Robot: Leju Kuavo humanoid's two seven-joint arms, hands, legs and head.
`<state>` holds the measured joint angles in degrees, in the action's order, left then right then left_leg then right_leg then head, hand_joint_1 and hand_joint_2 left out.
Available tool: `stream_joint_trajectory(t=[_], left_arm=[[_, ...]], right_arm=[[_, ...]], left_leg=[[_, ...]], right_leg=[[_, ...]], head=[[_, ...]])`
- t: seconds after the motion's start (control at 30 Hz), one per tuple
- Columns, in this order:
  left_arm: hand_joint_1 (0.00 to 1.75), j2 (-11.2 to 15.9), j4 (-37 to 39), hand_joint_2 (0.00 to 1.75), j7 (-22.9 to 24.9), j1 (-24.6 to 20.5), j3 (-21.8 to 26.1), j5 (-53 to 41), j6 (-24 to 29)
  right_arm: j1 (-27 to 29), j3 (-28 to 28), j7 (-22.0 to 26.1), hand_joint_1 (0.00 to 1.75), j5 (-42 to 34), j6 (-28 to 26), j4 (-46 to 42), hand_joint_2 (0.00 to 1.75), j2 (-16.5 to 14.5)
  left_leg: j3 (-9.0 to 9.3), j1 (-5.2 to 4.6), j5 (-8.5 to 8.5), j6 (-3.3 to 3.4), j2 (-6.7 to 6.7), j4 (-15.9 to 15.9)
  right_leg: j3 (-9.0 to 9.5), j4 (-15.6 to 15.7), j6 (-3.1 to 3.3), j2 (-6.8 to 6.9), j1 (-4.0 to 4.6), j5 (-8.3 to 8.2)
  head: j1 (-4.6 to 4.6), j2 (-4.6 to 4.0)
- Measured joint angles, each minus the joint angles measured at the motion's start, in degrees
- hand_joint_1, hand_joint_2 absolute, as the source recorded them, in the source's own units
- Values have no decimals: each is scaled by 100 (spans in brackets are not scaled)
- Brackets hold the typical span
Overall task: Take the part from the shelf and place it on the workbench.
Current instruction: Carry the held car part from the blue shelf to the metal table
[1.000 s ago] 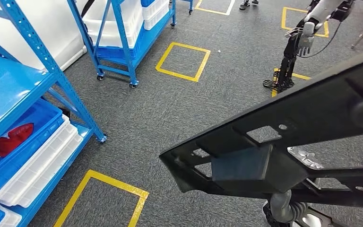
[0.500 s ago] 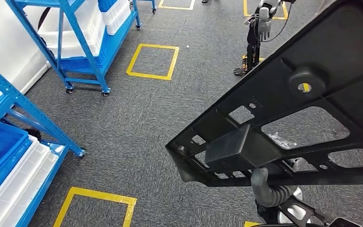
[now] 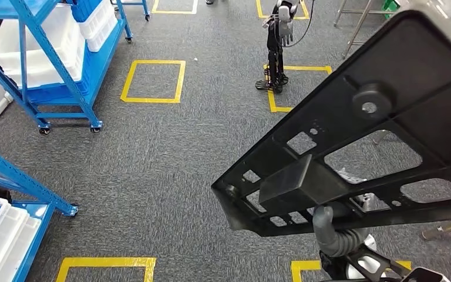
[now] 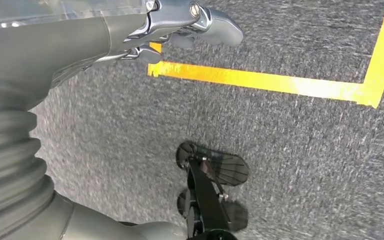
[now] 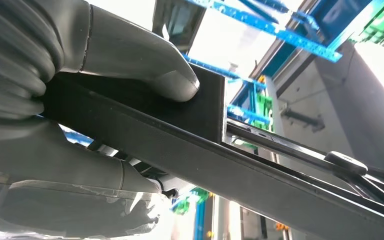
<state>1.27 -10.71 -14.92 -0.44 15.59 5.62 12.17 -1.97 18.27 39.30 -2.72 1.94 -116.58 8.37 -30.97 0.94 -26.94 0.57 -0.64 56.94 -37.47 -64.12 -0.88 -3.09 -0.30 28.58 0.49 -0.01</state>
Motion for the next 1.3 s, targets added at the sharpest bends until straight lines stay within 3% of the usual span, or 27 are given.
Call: stream_joint_trajectory(t=[0.07, 0.1, 0.13, 0.17, 0.23, 0.3, 0.33, 0.4, 0.47, 0.53, 0.57, 0.6, 0.63, 0.7, 0.77, 0.83, 0.9, 0.97, 1.03, 1.1, 1.13, 1.17, 1.2, 1.27, 1.3], left_arm=[[0, -6, 0, 175, 3, 25, 1, -11, 0], [0, -10, 0, 175, 4, 34, 2, -18, 0], [0, -16, 0, 175, 4, 37, 2, -26, 0], [0, -26, 0, 175, 4, 34, 2, -32, 0], [0, -47, 0, 175, 4, 21, 2, -37, 6], [0, -66, 0, 175, 13, 12, 5, -36, 23], [0, -76, 0, 175, 22, 5, 7, -36, 34], [0, -98, 0, 175, 42, -21, 8, -49, 49], [0, -133, 0, 175, 43, -29, 8, -69, 56], [0, -176, 0, 175, 39, -17, 7, -78, 57], [0, -194, 0, 175, 40, -8, 7, -82, 56], [0, -209, 0, 175, 42, 1, 6, -89, 56], [0, -218, 0, 175, 45, 8, 6, -97, 55], [0, -228, 0, 175, 47, 12, 6, -113, 52], [0, -230, 1, 175, 40, 15, 6, -131, 46], [0, -231, 1, 175, 32, 4, 6, -148, 38], [0, -239, 0, 175, 29, -21, 5, -165, 30], [0, -250, 0, 175, 34, -27, 3, -211, 11], [0, -253, 0, 175, 52, -16, -9, -280, -13], [0, -254, 0, 175, 64, 1, -25, -316, -26], [0, -254, 0, 175, 60, 4, -28, -317, -24], [0, -253, 0, 175, 51, 3, -29, -312, -11], [0, -252, 0, 175, 43, 0, -28, -298, 10], [0, -236, 0, 175, 28, -1, -16, -245, 70], [0, -217, 0, 175, 19, 0, 1, -204, 107]], right_arm=[[75, -77, 0, 175, -54, 59, -9, 175, 4], [121, -112, 0, 175, -68, 97, -15, 175, 3], [156, -138, 0, 175, -68, 129, -22, 175, 3], [174, -150, 0, 175, -57, 153, -26, 175, 2], [175, -153, 0, 175, -28, 168, -29, 175, 2], [164, -151, 0, 175, -9, 159, -30, 175, -3], [159, -151, 0, 175, 1, 142, -29, 175, -5], [155, -149, 0, 175, 33, 102, -30, 175, -7], [109, -131, 0, 175, 66, 75, -29, 175, -9], [45, -96, 0, 175, 65, 70, -23, 175, -18], [27, -79, 0, 175, 60, 74, -16, 175, -22], [18, -67, 0, 175, 56, 79, -4, 175, -26], [12, -57, 0, 175, 54, 80, 10, 175, -26], [-7, -47, 0, 175, 37, 62, 35, 175, -26], [-49, -43, 0, 175, 8, 20, 52, 175, -26], [-95, -40, -1, 175, -16, -26, 70, 175, -24], [-111, -43, -1, 175, -17, -79, 79, 175, -16], [-126, -50, 0, 175, 7, -141, 79, 175, 3], [-146, -54, 0, 175, 45, -208, 83, 175, 30], [-146, -57, 0, 175, 71, -281, 91, 175, 58], [-143, -62, 0, 175, 78, -317, 95, 175, 75], [-140, -70, 0, 175, 91, -358, 97, 175, 94], [-137, -82, 0, 175, 111, -400, 96, 175, 114], [-133, -108, 0, 175, 179, -497, 91, 175, 147], [-127, -118, 0, 175, 221, -551, 86, 175, 157]], left_leg=[[-7, -27, -10, 28, 147, 0], [-7, -36, -18, 34, 224, 2], [-6, -41, -25, 33, 299, 4], [0, -43, -34, 26, 368, 6], [27, -62, -64, -12, 487, 13], [57, -88, -99, -69, 590, 19], [70, -97, -112, -98, 645, 19], [97, -84, -148, -159, 690, 31], [1, -61, -340, -214, 440, 302], [-331, -44, -711, -239, 157, 1019], [-523, -42, -860, -243, 119, 1407], [-659, -41, -911, -244, 108, 1662], [-695, -40, -837, -237, 103, 1695], [-475, -36, -411, -206, 15, 1122], [-176, -24, -76, -169, -263, 375], [-76, -31, -29, -138, -412, 96], [-54, -32, -12, -83, -294, 47], [-23, -16, 29, -7, -148, -25], [-13, -27, 42, 42, 5, -61], [-14, -44, 27, 51, 164, -56], [-11, -47, 16, 47, 240, -52], [-5, -48, 2, 39, 309, -46], [8, -48, -16, 26, 372, -39], [44, -68, -61, -23, 481, -24], [61, -82, -83, -54, 528, -18]], right_leg=[[-345, -717, -25, 185, -10, 315], [-440, -917, -32, 224, -18, 358], [-428, -903, -33, 255, -24, 299], [-298, -664, -28, 301, -28, 151], [129, 114, 8, 546, 0, -152], [367, 567, 66, 719, 45, -249], [376, 612, 93, 704, 67, -232], [371, 633, 154, 570, 55, -250], [389, 667, 219, 448, 24, -275], [398, 674, 259, 323, 18, -282], [400, 673, 268, 252, 23, -282], [404, 670, 271, 174, 29, -280], [411, 666, 271, 93, 32, -280], [436, 656, 261, -64, 30, -274], [432, 632, 224, -198, 30, -265], [387, 615, 154, -320, 12, -275], [349, 617, 80, -415, -10, -293], [248, 434, 28, -218, 2, -167], [-65, -197, -21, 116, 1, 173], [-410, -878, -67, 236, -29, 420], [-463, -975, -82, 257, -40, 400], [-395, -837, -89, 283, -48, 275], [-215, -490, -86, 340, -50, 84], [198, 303, -32, 579, -19, -202], [318, 540, 6, 656, 5, -259]], head=[[9, -1], [9, 0], [9, 1], [10, 0], [12, 0], [5, 0], [1, -1], [-1, -1], [-9, 0], [-19, 0], [-21, 0], [-21, 0], [-22, 0], [-22, -1], [-20, -1], [-20, -1], [-21, 0], [0, 0], [22, 0], [26, 1], [27, 0], [28, 1], [29, 0], [25, -1], [21, -1]])
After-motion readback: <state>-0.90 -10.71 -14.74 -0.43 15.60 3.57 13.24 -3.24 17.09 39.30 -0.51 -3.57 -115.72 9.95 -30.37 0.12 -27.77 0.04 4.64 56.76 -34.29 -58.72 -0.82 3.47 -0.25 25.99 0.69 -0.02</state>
